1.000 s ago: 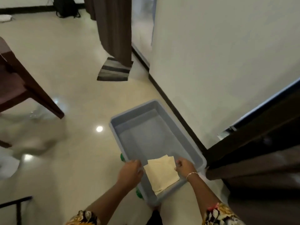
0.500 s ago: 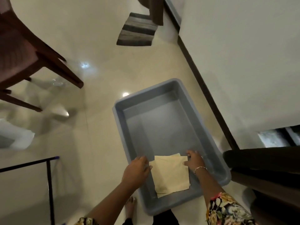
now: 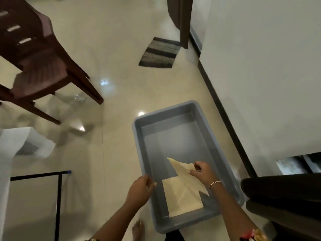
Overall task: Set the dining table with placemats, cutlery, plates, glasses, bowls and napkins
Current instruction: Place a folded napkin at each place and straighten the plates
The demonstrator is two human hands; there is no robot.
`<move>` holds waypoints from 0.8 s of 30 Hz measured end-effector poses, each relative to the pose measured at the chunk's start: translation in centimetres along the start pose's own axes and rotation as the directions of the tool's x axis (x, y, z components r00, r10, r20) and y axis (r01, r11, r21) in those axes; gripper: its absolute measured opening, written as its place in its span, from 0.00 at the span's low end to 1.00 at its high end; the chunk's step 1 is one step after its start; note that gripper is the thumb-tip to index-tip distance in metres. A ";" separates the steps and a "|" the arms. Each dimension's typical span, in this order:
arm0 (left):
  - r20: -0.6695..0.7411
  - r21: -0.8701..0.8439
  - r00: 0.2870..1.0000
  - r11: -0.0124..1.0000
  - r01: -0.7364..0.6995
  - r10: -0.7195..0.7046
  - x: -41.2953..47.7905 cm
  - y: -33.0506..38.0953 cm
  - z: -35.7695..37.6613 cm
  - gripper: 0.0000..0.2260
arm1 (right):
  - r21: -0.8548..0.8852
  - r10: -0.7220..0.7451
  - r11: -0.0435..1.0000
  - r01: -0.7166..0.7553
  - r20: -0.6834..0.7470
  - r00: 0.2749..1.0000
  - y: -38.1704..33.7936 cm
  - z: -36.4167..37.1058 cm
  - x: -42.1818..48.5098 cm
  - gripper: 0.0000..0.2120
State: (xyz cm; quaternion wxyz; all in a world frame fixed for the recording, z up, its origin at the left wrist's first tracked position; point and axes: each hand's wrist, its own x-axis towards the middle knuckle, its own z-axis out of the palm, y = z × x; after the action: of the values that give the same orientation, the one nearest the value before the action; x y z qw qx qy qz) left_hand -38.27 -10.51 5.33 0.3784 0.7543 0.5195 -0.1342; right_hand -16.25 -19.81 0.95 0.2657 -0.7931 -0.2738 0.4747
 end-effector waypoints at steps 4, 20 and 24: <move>-0.025 -0.231 0.999 0.973 0.026 -0.032 -1.7 0.2 -2.5 0.06 | 0.085 -0.223 0.970 0.226 -0.044 0.974 -7.3 -1.3 -3.7 0.08; -0.072 -0.980 0.995 -0.188 -0.059 0.067 -7.8 -5.9 -18.0 0.14 | 0.772 -0.356 0.625 0.118 0.147 0.923 -30.9 5.4 -12.1 0.08; -0.165 -0.982 0.985 -0.086 -0.168 -0.044 -8.1 -11.3 -22.3 0.06 | 0.696 -0.350 0.679 0.234 0.026 0.936 -34.2 9.5 -11.3 0.06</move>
State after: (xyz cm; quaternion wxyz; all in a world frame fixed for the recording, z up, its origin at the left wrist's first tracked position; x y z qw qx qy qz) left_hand -55.94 1.77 20.42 0.7778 0.2624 0.4403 0.3637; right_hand -35.56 -1.77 27.24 0.5884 -0.5452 -0.2234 0.5537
